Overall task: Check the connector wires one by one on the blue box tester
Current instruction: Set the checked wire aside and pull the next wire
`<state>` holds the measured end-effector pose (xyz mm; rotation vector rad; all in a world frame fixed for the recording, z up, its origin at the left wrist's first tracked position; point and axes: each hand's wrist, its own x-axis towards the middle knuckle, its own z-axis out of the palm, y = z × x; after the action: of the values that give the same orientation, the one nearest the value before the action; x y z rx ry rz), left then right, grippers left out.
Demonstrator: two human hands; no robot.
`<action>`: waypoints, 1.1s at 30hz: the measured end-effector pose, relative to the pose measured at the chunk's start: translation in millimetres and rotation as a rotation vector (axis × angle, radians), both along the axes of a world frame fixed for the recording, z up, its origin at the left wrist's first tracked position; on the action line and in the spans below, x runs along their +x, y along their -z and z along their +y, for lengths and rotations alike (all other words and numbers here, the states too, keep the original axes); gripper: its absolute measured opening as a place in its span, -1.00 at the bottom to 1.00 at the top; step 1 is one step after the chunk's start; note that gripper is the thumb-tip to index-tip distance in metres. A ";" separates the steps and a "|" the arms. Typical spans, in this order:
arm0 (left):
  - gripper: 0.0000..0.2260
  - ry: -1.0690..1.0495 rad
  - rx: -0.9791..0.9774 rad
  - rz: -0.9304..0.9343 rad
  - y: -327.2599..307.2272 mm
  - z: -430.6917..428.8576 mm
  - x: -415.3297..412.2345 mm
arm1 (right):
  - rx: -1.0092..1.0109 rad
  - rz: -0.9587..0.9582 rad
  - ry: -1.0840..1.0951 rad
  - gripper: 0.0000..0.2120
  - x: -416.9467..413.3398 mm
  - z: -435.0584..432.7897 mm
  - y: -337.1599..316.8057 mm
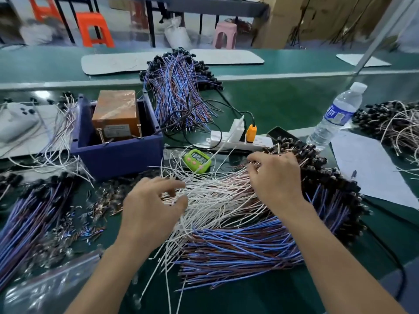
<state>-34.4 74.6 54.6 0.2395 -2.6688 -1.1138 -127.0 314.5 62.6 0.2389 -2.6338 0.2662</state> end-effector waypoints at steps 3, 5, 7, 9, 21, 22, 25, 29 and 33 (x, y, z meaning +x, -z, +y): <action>-0.94 0.154 -0.021 -0.104 5.2 2.1 -4.0 | -0.043 -0.127 -0.136 -0.88 19.3 -31.5 8.0; -0.94 0.165 0.012 -0.160 7.7 -2.1 -3.1 | -0.057 -0.218 -0.204 -0.86 31.7 -52.2 12.8; -0.86 0.138 0.116 -0.172 7.2 -11.7 -0.3 | -0.144 -0.295 -0.286 -0.85 42.8 -71.6 14.1; -0.77 0.089 0.240 -0.133 7.7 -25.8 1.9 | -0.232 -0.382 -0.358 -0.84 52.7 -90.9 12.1; -0.68 -0.318 0.631 0.059 11.1 -120.2 52.7 | -0.088 -0.535 -0.717 -0.80 110.1 -237.6 6.4; -0.69 -0.333 0.595 0.073 12.3 -127.4 56.8 | -0.053 -0.517 -0.706 -0.80 111.4 -249.2 7.3; -0.74 -0.477 0.464 0.073 16.4 -156.7 72.1 | 0.027 -0.466 -0.694 -0.80 114.9 -284.7 8.8; -0.69 -0.680 0.191 0.070 21.6 -191.7 94.0 | 0.013 -0.476 -0.707 -0.79 110.5 -314.9 7.6; -0.73 -0.781 0.014 0.083 27.8 -227.4 111.7 | -0.002 -0.620 -0.759 -0.59 100.5 -346.8 10.9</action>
<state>77.4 -152.8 26.8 1.0884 -2.1454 -0.8427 -26.5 -32.3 51.7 1.3487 -3.0058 0.6774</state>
